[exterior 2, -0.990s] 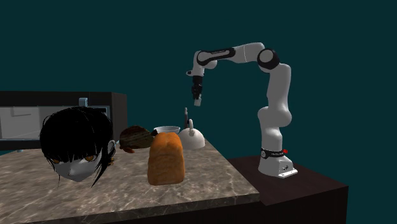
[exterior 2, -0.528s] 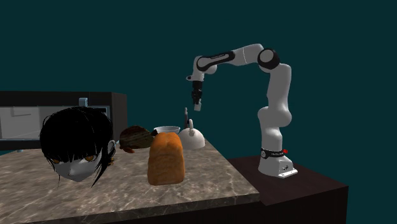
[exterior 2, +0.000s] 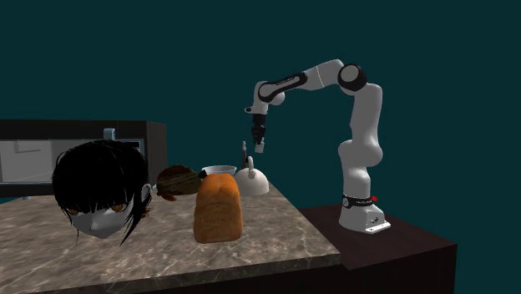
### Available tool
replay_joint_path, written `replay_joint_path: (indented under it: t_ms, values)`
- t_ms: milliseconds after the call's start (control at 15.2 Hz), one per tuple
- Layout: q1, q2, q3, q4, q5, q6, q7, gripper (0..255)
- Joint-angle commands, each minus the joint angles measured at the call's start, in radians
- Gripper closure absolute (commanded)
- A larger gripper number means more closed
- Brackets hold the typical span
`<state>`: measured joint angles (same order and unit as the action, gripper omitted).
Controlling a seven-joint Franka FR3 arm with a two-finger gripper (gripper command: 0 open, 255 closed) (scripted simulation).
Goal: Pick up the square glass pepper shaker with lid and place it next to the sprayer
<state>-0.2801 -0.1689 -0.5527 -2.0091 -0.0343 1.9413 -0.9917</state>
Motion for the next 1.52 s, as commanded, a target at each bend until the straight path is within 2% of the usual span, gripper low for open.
replay_joint_path:
  t_ms: [0,1452]
  values:
    - [0.000,0.004,-0.002,-0.021,0.002,0.025,-0.002,255]
    - [0.000,0.111,-0.028,-0.225,0.069,0.319,-0.064,255]
